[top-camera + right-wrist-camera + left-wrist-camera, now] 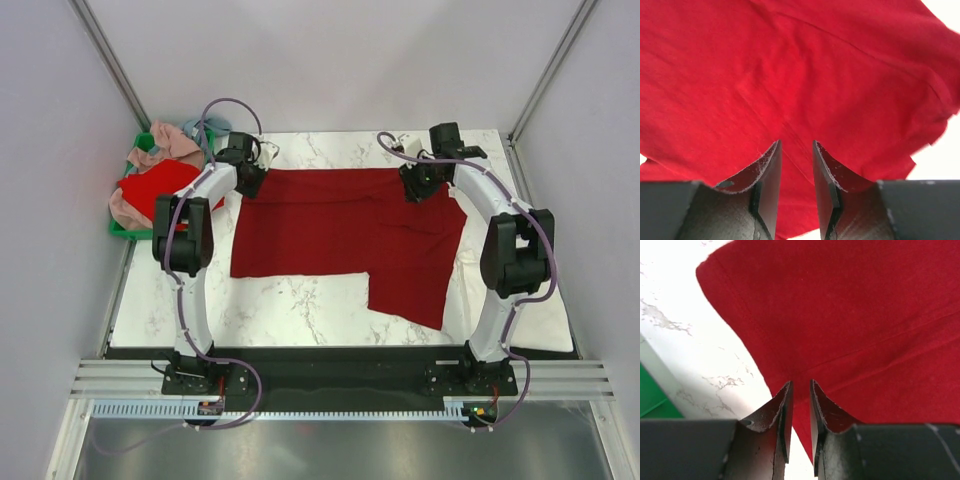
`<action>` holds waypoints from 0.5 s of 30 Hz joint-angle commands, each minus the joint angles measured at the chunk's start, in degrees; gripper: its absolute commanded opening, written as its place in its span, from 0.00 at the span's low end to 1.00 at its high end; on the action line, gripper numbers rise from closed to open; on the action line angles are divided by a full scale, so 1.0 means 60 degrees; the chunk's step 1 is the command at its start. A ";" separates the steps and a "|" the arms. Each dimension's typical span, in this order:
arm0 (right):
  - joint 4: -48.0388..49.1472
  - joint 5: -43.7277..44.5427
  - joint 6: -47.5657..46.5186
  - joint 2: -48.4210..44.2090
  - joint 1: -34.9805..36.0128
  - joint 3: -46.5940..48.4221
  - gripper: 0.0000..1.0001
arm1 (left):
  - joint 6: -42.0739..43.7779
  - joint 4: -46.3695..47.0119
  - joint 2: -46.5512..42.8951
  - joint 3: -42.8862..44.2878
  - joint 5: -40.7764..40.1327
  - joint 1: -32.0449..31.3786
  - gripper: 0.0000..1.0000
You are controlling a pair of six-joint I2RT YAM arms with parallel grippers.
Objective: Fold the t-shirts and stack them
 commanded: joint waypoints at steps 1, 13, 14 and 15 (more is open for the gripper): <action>0.0416 -0.0250 -0.0196 -0.0135 0.0270 0.0065 0.39 | 0.0026 -0.0031 0.0338 0.0534 0.0154 0.0013 0.26; 0.0460 0.0204 -0.0518 0.1035 0.1515 0.0402 0.39 | -0.0033 -0.0236 0.0719 0.0608 -0.0051 0.0027 0.26; 0.0460 0.0190 -0.0503 0.1109 0.1559 0.0417 0.39 | 0.0011 -0.0250 0.0719 0.0608 -0.0051 0.0027 0.26; 0.0446 0.0204 -0.0503 0.1182 0.1589 0.0417 0.39 | -0.0003 -0.0250 0.0705 0.0608 -0.0066 0.0027 0.26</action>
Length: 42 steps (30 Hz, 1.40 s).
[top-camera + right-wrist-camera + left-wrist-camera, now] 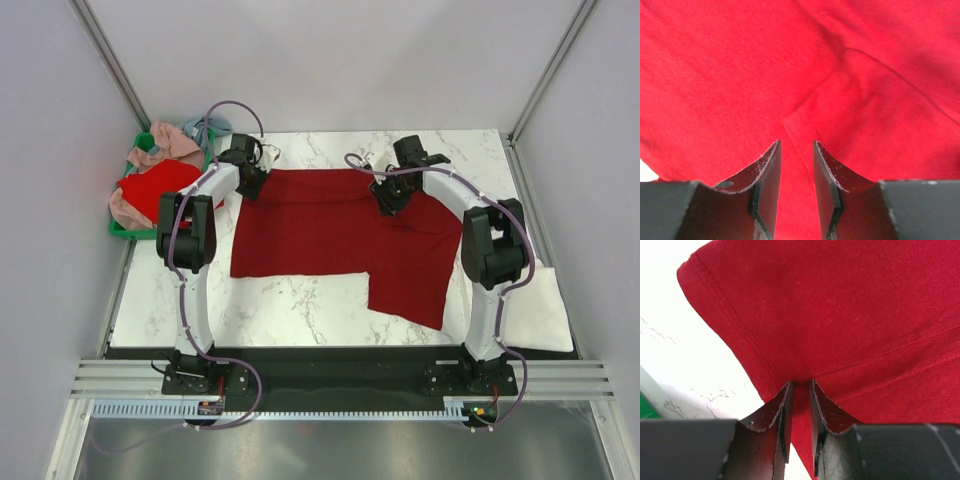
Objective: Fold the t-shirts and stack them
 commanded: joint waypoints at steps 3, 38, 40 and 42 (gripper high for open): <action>0.0129 0.0245 -0.0212 0.0484 0.0201 0.0278 0.39 | 0.0000 -0.0134 0.0074 0.0225 -0.0095 0.0042 0.26; 0.0319 0.0377 0.0227 0.1335 0.0319 0.0601 0.07 | -0.0029 -0.0148 0.0016 0.0181 -0.0271 0.0071 0.26; 0.0392 0.0522 0.0242 0.1101 0.0334 0.0528 0.06 | -0.0029 -0.0148 -0.0028 0.0167 -0.0256 0.0086 0.26; 0.0392 0.0611 0.0242 0.0780 0.0319 0.0513 0.04 | -0.0014 -0.0148 -0.0057 0.0152 -0.0286 0.0071 0.26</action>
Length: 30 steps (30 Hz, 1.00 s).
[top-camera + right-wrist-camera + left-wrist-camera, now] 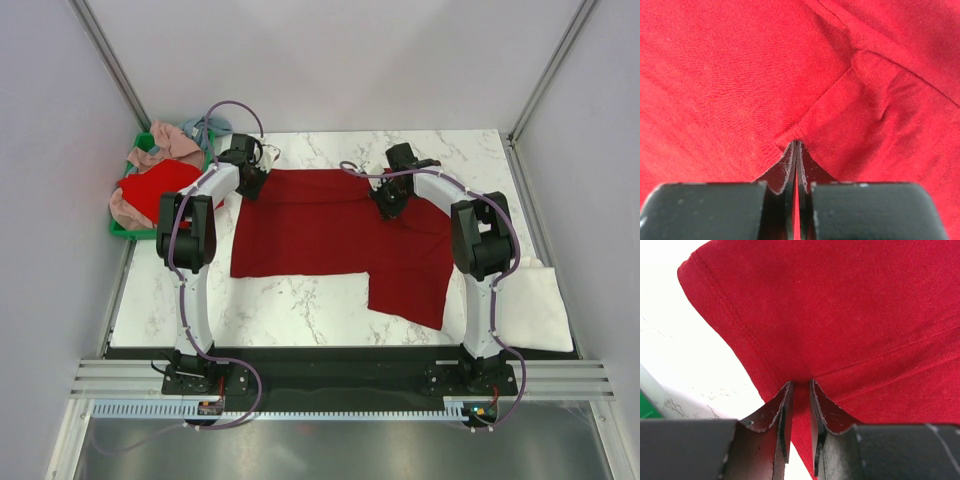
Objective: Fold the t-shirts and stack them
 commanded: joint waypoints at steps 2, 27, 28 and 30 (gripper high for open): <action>0.0199 0.0098 0.0078 -0.0727 0.0064 0.0155 0.04 | 0.0000 -0.0101 -0.0057 0.0130 -0.0217 0.0046 0.26; -0.0079 0.0054 0.0415 -0.1431 0.0620 -0.0211 0.04 | -0.0044 -0.0057 0.0045 0.0291 -0.0158 0.0104 0.26; -0.0065 0.0068 0.0415 -0.1445 0.0621 -0.0197 0.04 | -0.0058 -0.0057 0.0060 0.0306 -0.0143 0.0119 0.26; -0.0079 0.0112 0.0401 -0.1431 0.0665 -0.0226 0.04 | -0.0058 -0.0057 0.0074 0.0320 -0.0129 0.0104 0.26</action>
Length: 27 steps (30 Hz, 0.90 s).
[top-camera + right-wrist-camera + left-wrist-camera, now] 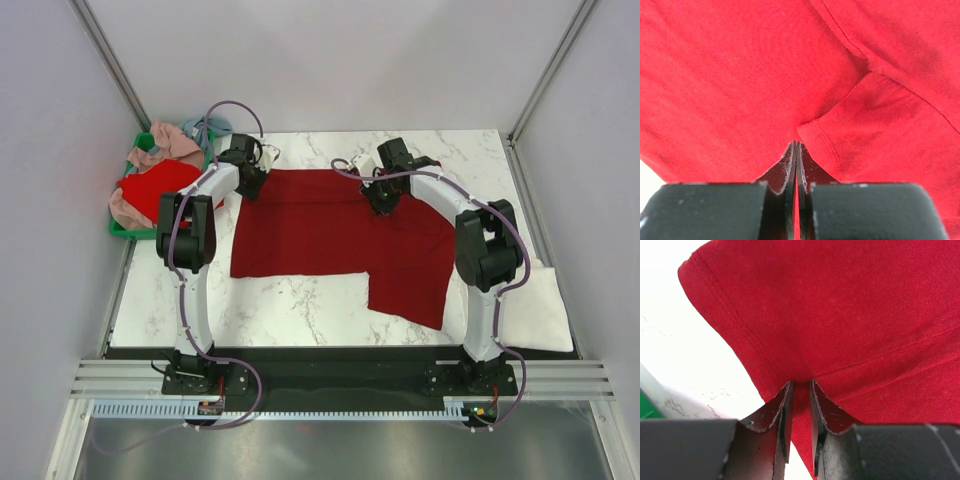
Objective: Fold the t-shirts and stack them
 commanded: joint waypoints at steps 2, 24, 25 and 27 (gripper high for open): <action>-0.0021 0.0109 0.0127 -0.0418 0.0100 -0.0044 0.06 | -0.0055 -0.0053 0.0104 0.0361 -0.0132 0.0090 0.26; -0.0548 0.0593 -0.0062 -0.1283 -0.2697 -0.1494 0.37 | 0.0048 -0.0097 0.0236 0.0419 -0.0220 0.0134 0.26; -0.0577 0.0636 -0.0092 -0.1283 -0.2727 -0.1494 0.38 | 0.0062 -0.0097 0.0236 0.0405 -0.0220 0.0148 0.26; -0.0665 0.0681 -0.0136 -0.1268 -0.2800 -0.1508 0.38 | 0.0077 -0.0097 0.0221 0.0390 -0.0235 0.0134 0.26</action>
